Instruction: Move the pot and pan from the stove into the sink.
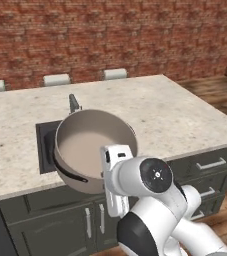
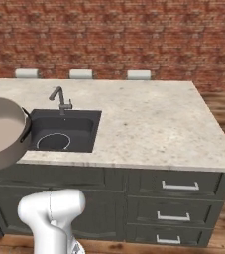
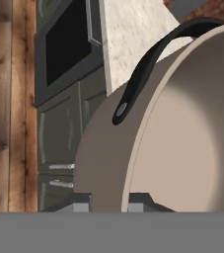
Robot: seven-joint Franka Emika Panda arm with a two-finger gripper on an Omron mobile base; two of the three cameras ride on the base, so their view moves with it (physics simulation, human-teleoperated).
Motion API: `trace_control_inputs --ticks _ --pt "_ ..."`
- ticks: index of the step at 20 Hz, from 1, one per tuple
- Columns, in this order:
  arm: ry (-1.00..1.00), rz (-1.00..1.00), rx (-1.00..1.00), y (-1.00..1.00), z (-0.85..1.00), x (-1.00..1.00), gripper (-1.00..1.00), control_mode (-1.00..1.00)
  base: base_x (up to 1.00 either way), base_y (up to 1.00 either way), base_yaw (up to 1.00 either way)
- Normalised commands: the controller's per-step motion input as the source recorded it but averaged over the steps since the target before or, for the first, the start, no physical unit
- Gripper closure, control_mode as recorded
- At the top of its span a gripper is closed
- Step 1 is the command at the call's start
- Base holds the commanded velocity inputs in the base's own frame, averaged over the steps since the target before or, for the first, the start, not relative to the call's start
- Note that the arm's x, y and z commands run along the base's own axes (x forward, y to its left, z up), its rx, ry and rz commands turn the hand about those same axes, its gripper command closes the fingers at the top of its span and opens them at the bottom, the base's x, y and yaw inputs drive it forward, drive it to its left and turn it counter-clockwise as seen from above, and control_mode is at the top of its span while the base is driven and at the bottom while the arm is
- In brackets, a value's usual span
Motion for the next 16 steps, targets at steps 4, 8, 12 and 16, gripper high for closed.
trace_control_inputs --ticks 4,8,12,16 --pt "0.0 0.0 0.0 0.0 0.0 0.0 1.0 1.0 0.29 0.0 0.0" --pt "0.0 0.0 0.0 0.0 0.0 0.0 1.0 1.0 0.66 0.0 0.02" --pt "0.0 0.0 0.0 0.0 0.0 0.0 1.0 1.0 0.65 0.0 0.03" --pt "0.0 0.01 0.0 0.0 -0.02 0.14 1.0 -1.0 0.15 0.0 0.0"
